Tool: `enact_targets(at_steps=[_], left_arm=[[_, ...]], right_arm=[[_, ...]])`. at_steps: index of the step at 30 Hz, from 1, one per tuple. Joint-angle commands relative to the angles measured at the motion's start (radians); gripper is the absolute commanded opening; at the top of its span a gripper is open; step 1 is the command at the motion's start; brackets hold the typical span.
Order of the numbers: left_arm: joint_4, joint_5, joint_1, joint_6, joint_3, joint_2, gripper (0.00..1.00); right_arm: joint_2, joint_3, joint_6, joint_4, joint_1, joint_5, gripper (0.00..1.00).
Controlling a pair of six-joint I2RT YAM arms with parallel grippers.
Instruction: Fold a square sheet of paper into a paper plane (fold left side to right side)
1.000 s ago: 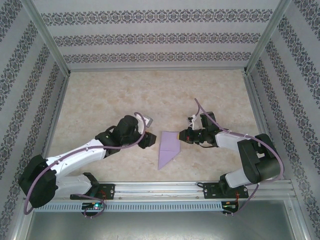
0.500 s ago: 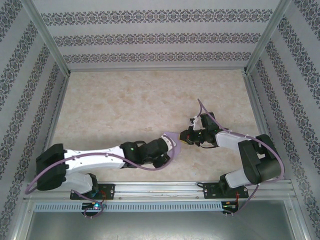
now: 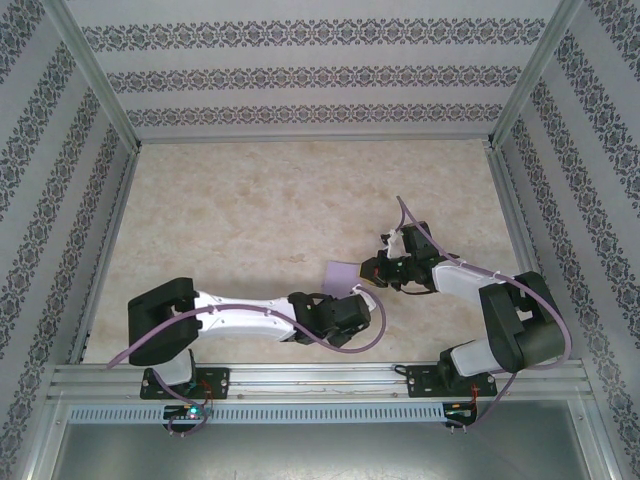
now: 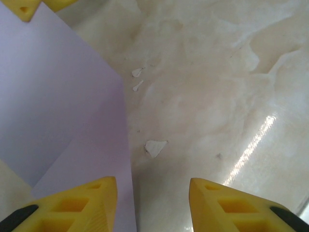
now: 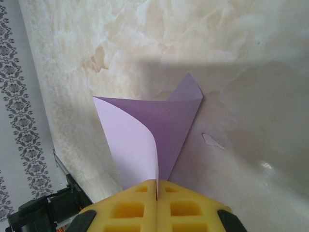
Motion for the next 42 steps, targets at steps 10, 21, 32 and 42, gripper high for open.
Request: enact_targets(at_steps=[10, 21, 32, 42], left_arm=[[-0.091, -0.136, -0.022, -0.010, 0.084, 0.121, 0.43], [-0.133, -0.225, -0.022, -0.045, 0.085, 0.135, 0.39], [-0.079, -0.210, -0.020, -0.045, 0.035, 0.080, 0.13], [-0.048, -0.145, -0.012, -0.052, 0.027, 0.076, 0.00]], right_arm=[[0.009, 0.029, 0.013, -0.019, 0.016, 0.013, 0.00], [0.017, 0.031, 0.005, -0.026, 0.016, 0.015, 0.00], [0.033, 0.041, -0.009, -0.044, 0.014, 0.036, 0.00], [-0.041, 0.032, -0.049, -0.127, -0.025, 0.099, 0.17]])
